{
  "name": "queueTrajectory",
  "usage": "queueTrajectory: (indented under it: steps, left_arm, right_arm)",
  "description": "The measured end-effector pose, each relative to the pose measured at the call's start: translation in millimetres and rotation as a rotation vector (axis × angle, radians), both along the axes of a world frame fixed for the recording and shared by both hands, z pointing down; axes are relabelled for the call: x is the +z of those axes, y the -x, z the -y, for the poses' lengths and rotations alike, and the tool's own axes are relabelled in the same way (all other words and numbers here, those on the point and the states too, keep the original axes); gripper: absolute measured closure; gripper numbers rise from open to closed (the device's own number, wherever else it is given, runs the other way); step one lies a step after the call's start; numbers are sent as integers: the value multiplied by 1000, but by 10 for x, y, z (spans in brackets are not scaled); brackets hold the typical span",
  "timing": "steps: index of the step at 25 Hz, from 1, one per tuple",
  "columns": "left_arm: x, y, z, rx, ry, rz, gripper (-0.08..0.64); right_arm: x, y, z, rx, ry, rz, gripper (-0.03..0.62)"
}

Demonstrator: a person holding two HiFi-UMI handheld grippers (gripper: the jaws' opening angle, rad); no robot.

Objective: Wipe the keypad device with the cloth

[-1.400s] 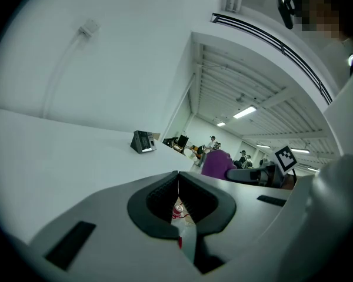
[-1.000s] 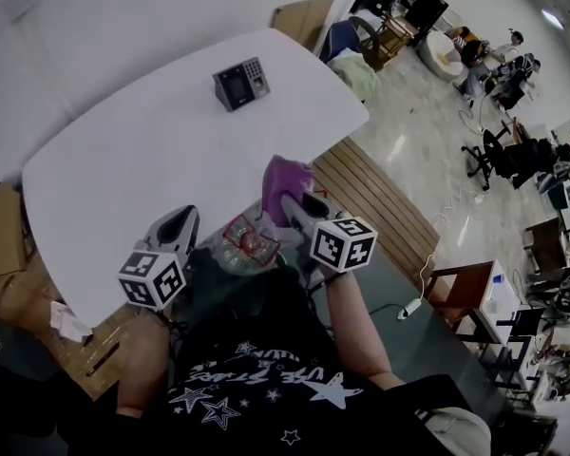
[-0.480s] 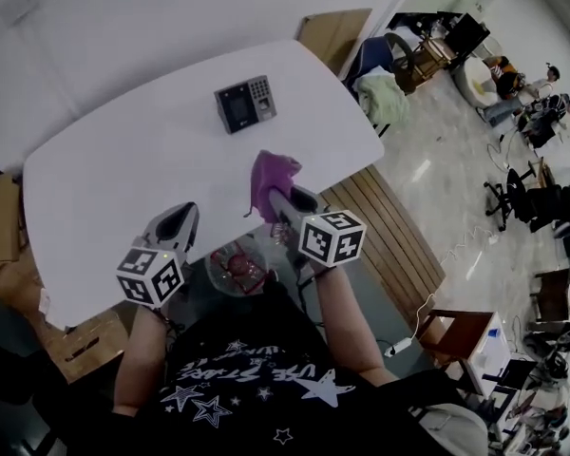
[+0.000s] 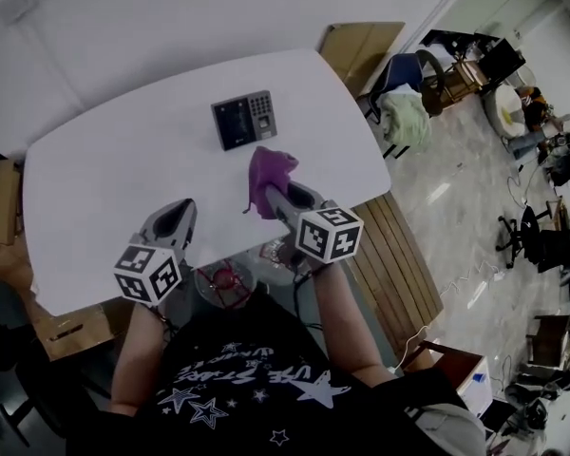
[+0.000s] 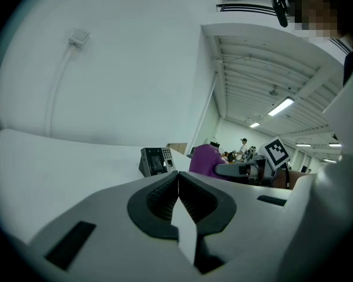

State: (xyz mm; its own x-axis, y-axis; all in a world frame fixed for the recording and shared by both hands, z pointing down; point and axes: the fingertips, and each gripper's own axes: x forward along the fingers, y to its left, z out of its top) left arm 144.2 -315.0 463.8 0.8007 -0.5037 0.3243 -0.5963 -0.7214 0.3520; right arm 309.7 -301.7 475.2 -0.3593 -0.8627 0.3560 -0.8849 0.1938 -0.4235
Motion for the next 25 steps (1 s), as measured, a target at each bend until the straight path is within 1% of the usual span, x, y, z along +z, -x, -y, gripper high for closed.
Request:
queueTrajectory:
  steps: [5,11,18,25]
  left_arm:
    - [62,-181,136,-50,4,17,551]
    - [74,-300,392,-134,-4,23,551]
    - [154,-467,659,-199,-1,19,551]
    - [223,-499,855,-239,4,28,551]
  right_arm:
    - [75,-176,282,-64,9,-12,494]
    - [162,-271,678,-170,19,-36,494]
    - [332,-237,1031,-273,37,-66,494]
    - [460,-178,1316,-330,46,-83,494]
